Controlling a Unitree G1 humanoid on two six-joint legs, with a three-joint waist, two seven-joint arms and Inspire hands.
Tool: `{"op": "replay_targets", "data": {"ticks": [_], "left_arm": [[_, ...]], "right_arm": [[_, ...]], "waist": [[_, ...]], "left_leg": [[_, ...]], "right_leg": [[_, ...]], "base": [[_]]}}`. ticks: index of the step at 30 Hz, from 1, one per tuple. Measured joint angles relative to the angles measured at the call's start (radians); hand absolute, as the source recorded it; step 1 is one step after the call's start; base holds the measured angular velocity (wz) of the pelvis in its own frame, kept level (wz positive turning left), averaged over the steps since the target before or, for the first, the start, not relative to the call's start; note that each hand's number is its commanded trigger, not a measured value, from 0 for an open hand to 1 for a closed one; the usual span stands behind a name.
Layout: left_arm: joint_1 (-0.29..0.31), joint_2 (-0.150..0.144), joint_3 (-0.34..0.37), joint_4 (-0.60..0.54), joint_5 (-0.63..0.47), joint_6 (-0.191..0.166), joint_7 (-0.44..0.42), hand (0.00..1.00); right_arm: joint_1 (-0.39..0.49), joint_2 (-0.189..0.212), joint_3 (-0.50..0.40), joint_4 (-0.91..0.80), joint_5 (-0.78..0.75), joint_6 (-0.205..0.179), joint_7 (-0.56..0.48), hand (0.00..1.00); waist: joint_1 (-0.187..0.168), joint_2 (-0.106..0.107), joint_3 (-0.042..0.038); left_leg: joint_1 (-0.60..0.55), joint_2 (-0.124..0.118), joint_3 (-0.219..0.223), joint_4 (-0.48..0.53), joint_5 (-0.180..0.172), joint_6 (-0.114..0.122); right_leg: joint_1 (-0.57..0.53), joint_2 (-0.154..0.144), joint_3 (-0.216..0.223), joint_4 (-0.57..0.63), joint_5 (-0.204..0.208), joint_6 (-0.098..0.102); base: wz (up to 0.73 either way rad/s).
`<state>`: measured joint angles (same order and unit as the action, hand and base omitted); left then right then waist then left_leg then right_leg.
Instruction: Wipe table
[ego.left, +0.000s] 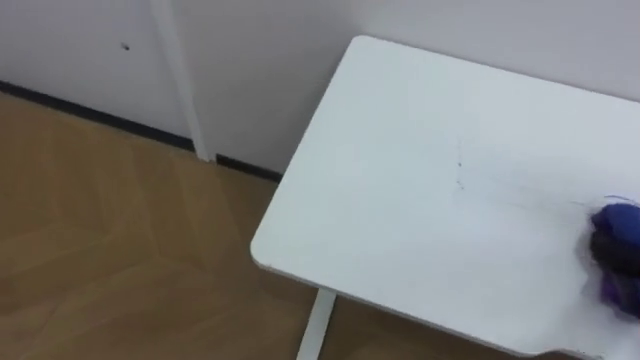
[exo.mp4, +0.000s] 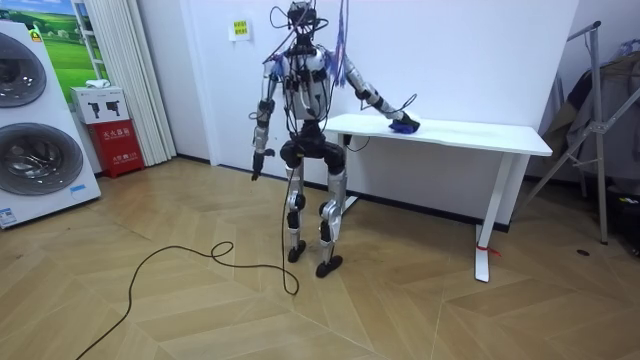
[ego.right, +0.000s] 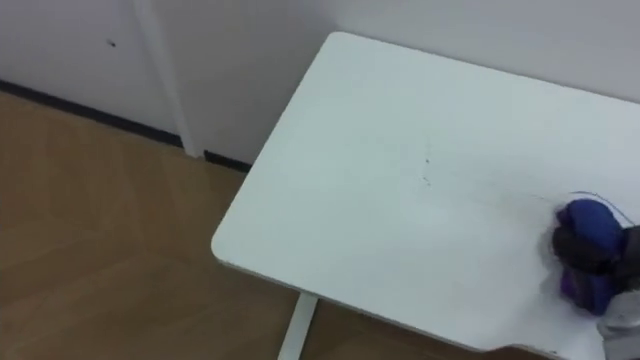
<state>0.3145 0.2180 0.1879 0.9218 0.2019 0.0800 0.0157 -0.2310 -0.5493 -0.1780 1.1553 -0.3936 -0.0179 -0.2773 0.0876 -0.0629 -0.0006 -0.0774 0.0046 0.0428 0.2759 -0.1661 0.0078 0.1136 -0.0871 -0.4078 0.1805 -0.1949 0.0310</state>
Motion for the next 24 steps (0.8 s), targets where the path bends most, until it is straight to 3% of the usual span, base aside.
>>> {"op": "replay_targets", "data": {"ticks": [4,5,6,7,8,9,10,11,12,13,15,16,17,18,19,20,21,22,23,24], "left_arm": [[-0.014,-0.002,-0.059,0.007,-0.001,0.0,-0.005,0.0],[-0.026,-0.004,-0.088,0.02,-0.001,0.0,-0.005,0.0],[-0.049,-0.004,-0.12,0.047,-0.005,-0.003,-0.006,0.0],[-0.062,-0.002,-0.128,0.065,-0.011,-0.006,-0.006,0.0],[-0.092,-0.001,-0.132,0.111,-0.012,-0.018,-0.005,0.0],[-0.123,-0.001,-0.136,0.132,-0.013,-0.03,-0.005,0.0],[-0.134,0.0,-0.14,0.133,-0.013,-0.037,-0.004,0.0],[-0.158,0.004,-0.149,0.13,-0.014,-0.051,-0.004,0.0],[-0.172,0.009,-0.156,0.117,-0.016,-0.062,-0.002,0.0],[-0.182,0.012,-0.158,0.112,-0.017,-0.065,0.0,0.0],[-0.187,0.055,-0.167,0.101,-0.012,-0.06,0.001,0.0],[-0.184,0.067,-0.167,0.097,-0.012,-0.055,0.001,0.0],[-0.186,0.091,-0.158,0.095,-0.012,-0.041,0.001,0.0],[-0.177,0.098,-0.141,0.093,-0.01,-0.035,0.001,0.0],[-0.169,0.097,-0.13,0.093,-0.012,-0.034,-0.002,0.0],[-0.154,0.097,-0.123,0.093,-0.015,-0.033,-0.008,0.0],[-0.133,0.095,-0.109,0.093,-0.016,-0.035,-0.008,0.0],[-0.122,0.094,-0.104,0.093,-0.016,-0.035,-0.01,0.0],[-0.103,0.094,-0.082,0.093,-0.015,-0.034,-0.014,0.0],[-0.083,0.089,-0.066,0.092,-0.015,-0.032,-0.018,0.0]], "right_arm": [[-0.016,0.036,0.058,-0.092,-0.047,0.083,-0.011,1.0],[-0.043,0.06,0.095,-0.123,-0.084,0.113,-0.009,1.0],[-0.086,0.098,0.15,-0.153,-0.118,0.134,-0.001,1.0],[-0.11,0.128,0.181,-0.166,-0.141,0.144,0.009,1.0],[-0.147,0.184,0.23,-0.198,-0.212,0.158,0.028,1.0],[-0.195,0.232,0.287,-0.199,-0.278,0.16,0.044,1.0],[-0.222,0.253,0.319,-0.198,-0.307,0.158,0.051,1.0],[-0.272,0.275,0.354,-0.2,-0.355,0.14,0.057,1.0],[-0.326,0.279,0.367,-0.198,-0.365,0.108,0.058,1.0],[-0.349,0.279,0.368,-0.195,-0.361,0.097,0.058,1.0],[-0.395,0.264,0.357,-0.18,-0.342,0.076,0.052,1.0],[-0.394,0.256,0.353,-0.177,-0.341,0.072,0.049,1.0],[-0.385,0.232,0.353,-0.165,-0.342,0.071,0.049,1.0],[-0.354,0.206,0.351,-0.156,-0.343,0.071,0.053,1.0],[-0.332,0.194,0.351,-0.154,-0.342,0.072,0.056,1.0],[-0.279,0.163,0.346,-0.152,-0.327,0.073,0.062,1.0],[-0.246,0.151,0.299,-0.155,-0.299,0.051,0.061,1.0],[-0.24,0.146,0.284,-0.154,-0.3,0.051,0.061,1.0],[-0.224,0.129,0.263,-0.152,-0.301,0.053,0.062,1.0],[-0.195,0.1,0.252,-0.152,-0.299,0.049,0.061,1.0]], "waist": [[0.045,0.011,0.0012],[0.071,0.025,0.0077],[0.106,0.042,0.0196],[0.114,0.045,0.0224],[0.144,0.039,0.0222],[0.178,0.039,0.0225],[0.197,0.038,0.0229],[0.226,0.035,0.0206],[0.256,0.034,0.0206],[0.262,0.032,0.019],[0.262,0.023,0.014],[0.262,0.018,0.0116],[0.261,0.01,0.0126],[0.261,0.014,0.0092],[0.258,0.015,0.0092],[0.247,0.017,0.0103],[0.239,0.013,0.0078],[0.229,0.012,0.0078],[0.193,0.009,0.0095],[0.164,0.009,0.0089]], "left_leg": [[0.006,0.027,0.051,0.044,-0.026,0.001],[0.008,0.045,0.074,0.068,-0.04,0.001],[0.015,0.071,0.101,0.089,-0.051,-0.003],[0.012,0.077,0.104,0.103,-0.057,-0.007],[0.004,0.088,0.123,0.128,-0.067,-0.014],[-0.005,0.103,0.124,0.153,-0.079,-0.022],[-0.012,0.112,0.119,0.163,-0.082,-0.03],[-0.038,0.134,0.104,0.185,-0.085,-0.057],[-0.073,0.156,0.067,0.196,-0.074,-0.081],[-0.09,0.168,0.036,0.194,-0.064,-0.097],[-0.132,0.24,-0.068,0.154,-0.015,-0.18],[-0.138,0.26,-0.094,0.144,-0.003,-0.202],[-0.148,0.291,-0.137,0.134,0.01,-0.229],[-0.143,0.336,-0.179,0.126,0.016,-0.209],[-0.137,0.357,-0.181,0.113,0.032,-0.176],[-0.123,0.385,-0.141,0.084,0.065,-0.158],[-0.103,0.411,-0.078,0.059,0.11,-0.162],[-0.101,0.419,-0.046,0.059,0.127,-0.165],[-0.105,0.422,-0.002,0.056,0.172,-0.148],[-0.104,0.421,0.028,0.061,0.199,-0.147]], "right_leg": [[-0.043,-0.032,-0.008,0.12,-0.037,-0.011],[-0.081,-0.051,-0.018,0.21,-0.047,-0.005],[-0.149,-0.079,-0.01,0.356,-0.054,0.01],[-0.185,-0.104,-0.008,0.437,-0.062,0.015],[-0.237,-0.172,0.001,0.564,-0.091,0.019],[-0.253,-0.238,0.01,0.608,-0.111,0.02],[-0.261,-0.267,0.03,0.61,-0.112,0.02],[-0.274,-0.317,0.065,0.575,-0.109,0.025],[-0.268,-0.348,0.082,0.497,-0.092,0.039],[-0.258,-0.35,0.089,0.444,-0.075,0.048],[-0.215,-0.324,0.103,0.246,0.017,0.063],[-0.209,-0.315,0.101,0.214,0.039,0.064],[-0.211,-0.291,0.1,0.22,0.069,0.09],[-0.229,-0.259,0.082,0.322,-0.004,0.161],[-0.238,-0.245,0.07,0.366,-0.039,0.139],[-0.241,-0.215,0.051,0.414,-0.092,0.106],[-0.256,-0.188,0.047,0.438,-0.122,0.082],[-0.259,-0.177,0.04,0.442,-0.13,0.067],[-0.256,-0.158,0.023,0.439,-0.141,0.043],[-0.24,-0.139,0.011,0.418,-0.143,0.026]], "base": [[-0.5],[-0.87],[-0.88],[-0.72],[-0.36],[-0.23],[-0.05],[0.18],[0.36],[0.74],[0.94],[0.87],[0.74],[0.64],[0.49],[0.2],[0.1],[0.03],[0.2],[0.28]]}}
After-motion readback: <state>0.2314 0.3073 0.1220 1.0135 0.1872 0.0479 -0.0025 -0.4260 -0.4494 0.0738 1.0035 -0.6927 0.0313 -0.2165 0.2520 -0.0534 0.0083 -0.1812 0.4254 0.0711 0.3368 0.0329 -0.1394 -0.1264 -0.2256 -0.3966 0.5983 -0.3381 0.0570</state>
